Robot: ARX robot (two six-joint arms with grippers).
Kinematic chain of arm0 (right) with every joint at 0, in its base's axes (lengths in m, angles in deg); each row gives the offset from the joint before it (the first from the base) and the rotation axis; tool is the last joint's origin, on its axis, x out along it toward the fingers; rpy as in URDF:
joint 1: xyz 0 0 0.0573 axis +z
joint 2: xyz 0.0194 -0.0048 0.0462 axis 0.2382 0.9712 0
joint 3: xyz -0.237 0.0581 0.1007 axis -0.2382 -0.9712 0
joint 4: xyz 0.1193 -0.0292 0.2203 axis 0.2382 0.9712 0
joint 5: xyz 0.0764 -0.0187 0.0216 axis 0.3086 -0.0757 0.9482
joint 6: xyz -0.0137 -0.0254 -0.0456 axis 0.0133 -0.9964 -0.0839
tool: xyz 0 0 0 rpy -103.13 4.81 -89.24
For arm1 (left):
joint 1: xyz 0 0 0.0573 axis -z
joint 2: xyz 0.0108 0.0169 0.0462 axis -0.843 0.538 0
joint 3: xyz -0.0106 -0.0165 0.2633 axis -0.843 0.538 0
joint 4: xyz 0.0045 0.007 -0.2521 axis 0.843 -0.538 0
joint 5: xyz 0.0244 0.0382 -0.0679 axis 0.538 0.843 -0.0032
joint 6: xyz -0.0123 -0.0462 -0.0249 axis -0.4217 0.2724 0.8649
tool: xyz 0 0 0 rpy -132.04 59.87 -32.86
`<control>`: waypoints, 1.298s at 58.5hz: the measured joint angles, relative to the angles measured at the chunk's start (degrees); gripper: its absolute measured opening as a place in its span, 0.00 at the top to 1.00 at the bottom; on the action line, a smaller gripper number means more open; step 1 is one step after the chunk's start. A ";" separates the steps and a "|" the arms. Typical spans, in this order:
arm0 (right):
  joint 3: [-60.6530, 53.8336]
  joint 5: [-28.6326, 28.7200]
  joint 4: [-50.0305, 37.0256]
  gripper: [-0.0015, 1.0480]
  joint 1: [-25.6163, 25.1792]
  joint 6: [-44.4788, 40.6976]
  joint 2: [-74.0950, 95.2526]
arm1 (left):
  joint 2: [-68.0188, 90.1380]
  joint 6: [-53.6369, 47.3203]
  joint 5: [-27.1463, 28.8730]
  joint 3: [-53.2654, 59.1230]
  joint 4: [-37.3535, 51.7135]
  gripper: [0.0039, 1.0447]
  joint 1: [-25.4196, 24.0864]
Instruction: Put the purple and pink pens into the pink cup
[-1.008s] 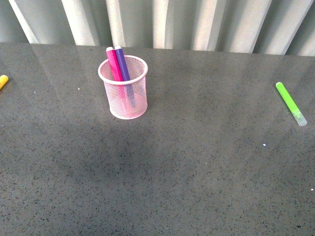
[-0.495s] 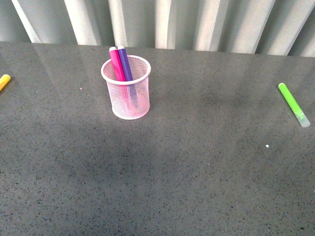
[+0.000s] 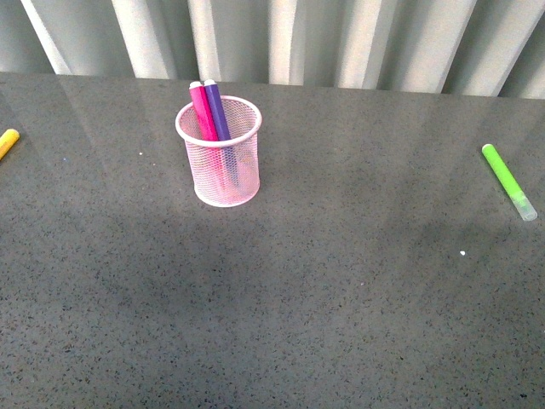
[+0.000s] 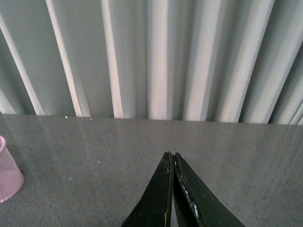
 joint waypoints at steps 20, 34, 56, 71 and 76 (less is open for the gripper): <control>-1.86 0.59 11.85 0.97 -1.66 0.02 -14.53 | 0.00 0.00 0.02 0.00 0.00 0.06 0.00; -1.99 0.59 19.91 0.97 -1.66 0.02 -23.56 | 0.00 0.00 0.02 0.00 0.00 0.06 0.00; -2.03 0.59 31.02 0.97 -1.66 0.02 -35.41 | 0.00 0.00 0.02 0.00 0.00 0.06 0.00; -2.03 0.59 37.75 0.97 -1.66 0.02 -42.27 | 0.00 0.00 0.02 0.00 0.00 0.06 0.00; -2.03 0.59 39.28 0.97 -1.66 0.02 -43.78 | 0.00 0.00 0.02 0.00 0.00 0.06 0.00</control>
